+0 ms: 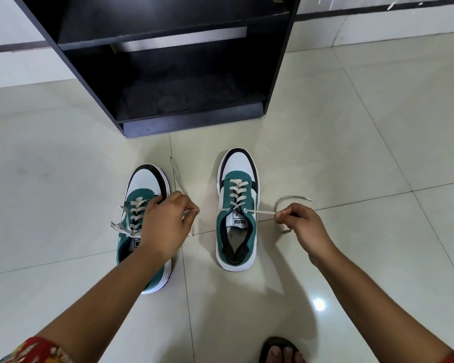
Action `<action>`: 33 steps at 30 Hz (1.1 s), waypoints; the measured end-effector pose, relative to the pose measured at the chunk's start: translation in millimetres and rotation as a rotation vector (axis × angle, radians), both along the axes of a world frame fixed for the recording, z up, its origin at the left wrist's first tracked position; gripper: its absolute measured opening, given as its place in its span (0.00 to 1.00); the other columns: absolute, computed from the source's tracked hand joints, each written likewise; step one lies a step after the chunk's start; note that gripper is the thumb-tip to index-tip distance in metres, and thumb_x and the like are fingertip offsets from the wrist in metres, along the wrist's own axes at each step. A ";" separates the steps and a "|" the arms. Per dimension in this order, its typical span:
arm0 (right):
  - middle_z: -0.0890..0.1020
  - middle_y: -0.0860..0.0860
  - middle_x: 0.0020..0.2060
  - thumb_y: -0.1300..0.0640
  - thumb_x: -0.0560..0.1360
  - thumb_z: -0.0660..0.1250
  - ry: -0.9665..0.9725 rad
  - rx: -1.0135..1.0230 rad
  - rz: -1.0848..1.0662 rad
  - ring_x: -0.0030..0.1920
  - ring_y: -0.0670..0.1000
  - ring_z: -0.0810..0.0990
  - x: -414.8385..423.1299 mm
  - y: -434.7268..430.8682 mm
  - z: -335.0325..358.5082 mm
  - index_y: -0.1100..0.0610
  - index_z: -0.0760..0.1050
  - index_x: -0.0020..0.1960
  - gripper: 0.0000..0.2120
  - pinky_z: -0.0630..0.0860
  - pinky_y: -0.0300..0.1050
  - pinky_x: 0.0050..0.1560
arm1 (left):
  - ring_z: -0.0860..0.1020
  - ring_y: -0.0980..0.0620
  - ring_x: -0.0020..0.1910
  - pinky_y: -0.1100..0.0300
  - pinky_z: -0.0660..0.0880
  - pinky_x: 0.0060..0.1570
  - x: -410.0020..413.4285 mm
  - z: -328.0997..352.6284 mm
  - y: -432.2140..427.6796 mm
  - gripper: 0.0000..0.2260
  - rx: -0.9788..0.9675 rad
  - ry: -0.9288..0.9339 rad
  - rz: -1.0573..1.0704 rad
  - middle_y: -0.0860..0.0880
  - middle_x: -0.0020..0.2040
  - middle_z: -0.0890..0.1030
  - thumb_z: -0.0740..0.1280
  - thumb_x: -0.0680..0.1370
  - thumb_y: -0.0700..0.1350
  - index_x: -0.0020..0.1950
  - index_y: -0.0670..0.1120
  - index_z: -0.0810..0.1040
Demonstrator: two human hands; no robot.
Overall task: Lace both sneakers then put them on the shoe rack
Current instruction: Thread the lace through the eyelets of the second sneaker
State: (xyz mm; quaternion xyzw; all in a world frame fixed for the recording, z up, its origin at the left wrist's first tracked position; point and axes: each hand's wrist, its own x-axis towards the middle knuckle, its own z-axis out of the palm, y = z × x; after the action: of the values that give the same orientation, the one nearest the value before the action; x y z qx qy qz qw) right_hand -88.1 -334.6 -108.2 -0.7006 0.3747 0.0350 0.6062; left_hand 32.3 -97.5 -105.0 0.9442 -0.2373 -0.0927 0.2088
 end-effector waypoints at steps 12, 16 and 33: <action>0.80 0.51 0.35 0.66 0.72 0.65 0.064 -0.029 -0.028 0.40 0.52 0.75 -5.6 -12.7 -11.8 0.60 0.75 0.36 0.06 0.68 0.43 0.40 | 0.79 0.44 0.41 0.46 0.67 0.62 5.0 -10.5 8.2 0.05 0.182 -0.057 -0.028 0.48 0.41 0.80 0.65 0.76 0.43 0.41 0.45 0.79; 0.79 0.51 0.40 0.56 0.74 0.66 0.075 -0.340 0.168 0.43 0.52 0.76 -5.6 -0.6 -21.2 0.57 0.75 0.44 0.04 0.70 0.48 0.44 | 0.79 0.44 0.49 0.42 0.63 0.65 -1.4 -11.5 4.5 0.06 0.189 -0.105 -0.061 0.48 0.47 0.81 0.66 0.75 0.46 0.49 0.47 0.80; 0.76 0.50 0.33 0.57 0.71 0.69 0.029 0.502 -0.390 0.33 0.48 0.71 36.3 53.4 17.5 0.54 0.76 0.38 0.04 0.66 0.41 0.35 | 0.73 0.51 0.31 0.57 0.72 0.35 -36.8 19.0 -54.0 0.11 -0.691 0.887 0.745 0.48 0.33 0.75 0.65 0.77 0.50 0.44 0.42 0.75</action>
State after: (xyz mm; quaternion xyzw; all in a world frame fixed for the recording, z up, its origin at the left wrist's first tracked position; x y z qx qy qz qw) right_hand -51.8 -281.2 -90.7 -0.4438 0.4901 0.0194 0.7500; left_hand -4.5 -151.5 -86.0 0.7145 0.1963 -0.3123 0.5945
